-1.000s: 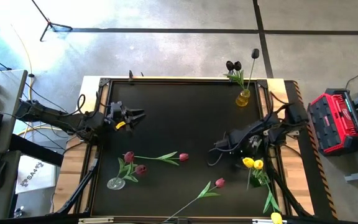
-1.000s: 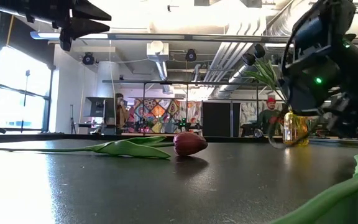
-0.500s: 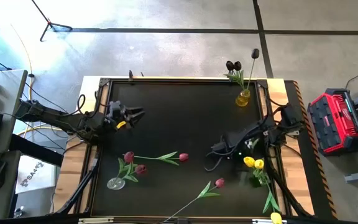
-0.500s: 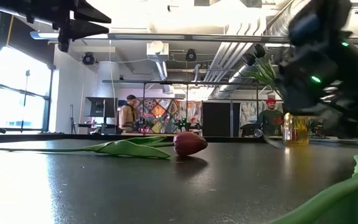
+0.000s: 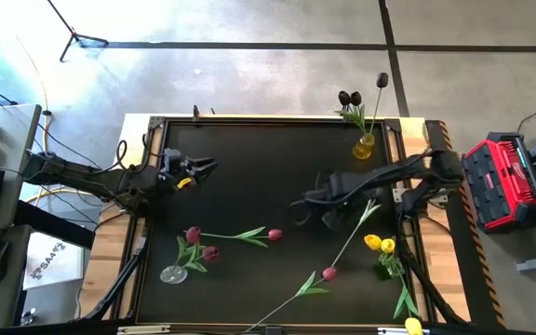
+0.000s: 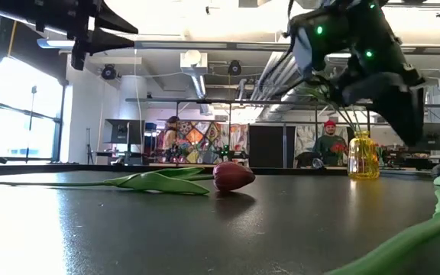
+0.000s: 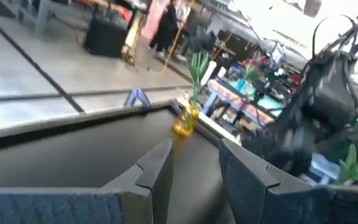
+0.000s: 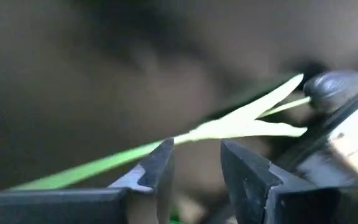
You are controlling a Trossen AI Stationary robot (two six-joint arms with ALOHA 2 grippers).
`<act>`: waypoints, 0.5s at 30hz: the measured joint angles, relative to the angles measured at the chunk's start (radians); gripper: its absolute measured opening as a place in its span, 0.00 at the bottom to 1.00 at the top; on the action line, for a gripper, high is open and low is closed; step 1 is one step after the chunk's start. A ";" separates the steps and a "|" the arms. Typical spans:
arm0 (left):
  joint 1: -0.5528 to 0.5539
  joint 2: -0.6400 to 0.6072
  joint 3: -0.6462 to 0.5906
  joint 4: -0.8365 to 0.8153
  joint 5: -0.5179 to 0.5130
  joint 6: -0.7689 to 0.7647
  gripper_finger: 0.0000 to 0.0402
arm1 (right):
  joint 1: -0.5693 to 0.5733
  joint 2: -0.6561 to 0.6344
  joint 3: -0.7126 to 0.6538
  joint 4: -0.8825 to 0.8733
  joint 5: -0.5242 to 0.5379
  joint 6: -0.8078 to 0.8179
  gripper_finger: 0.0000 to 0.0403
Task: Sort flowers into vase by color
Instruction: Put the black flower into the yellow vase
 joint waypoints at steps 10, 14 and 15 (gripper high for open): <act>0.010 0.000 0.000 -0.085 0.030 -0.093 0.29 | -0.160 -0.248 -0.276 0.084 0.003 0.514 0.29; 0.010 0.000 0.000 -0.085 0.038 -0.093 0.29 | -0.189 -0.245 -0.371 0.113 -0.020 0.519 0.27; 0.010 0.000 0.000 -0.085 0.045 -0.090 0.29 | -0.194 -0.242 -0.391 0.102 -0.024 0.523 0.25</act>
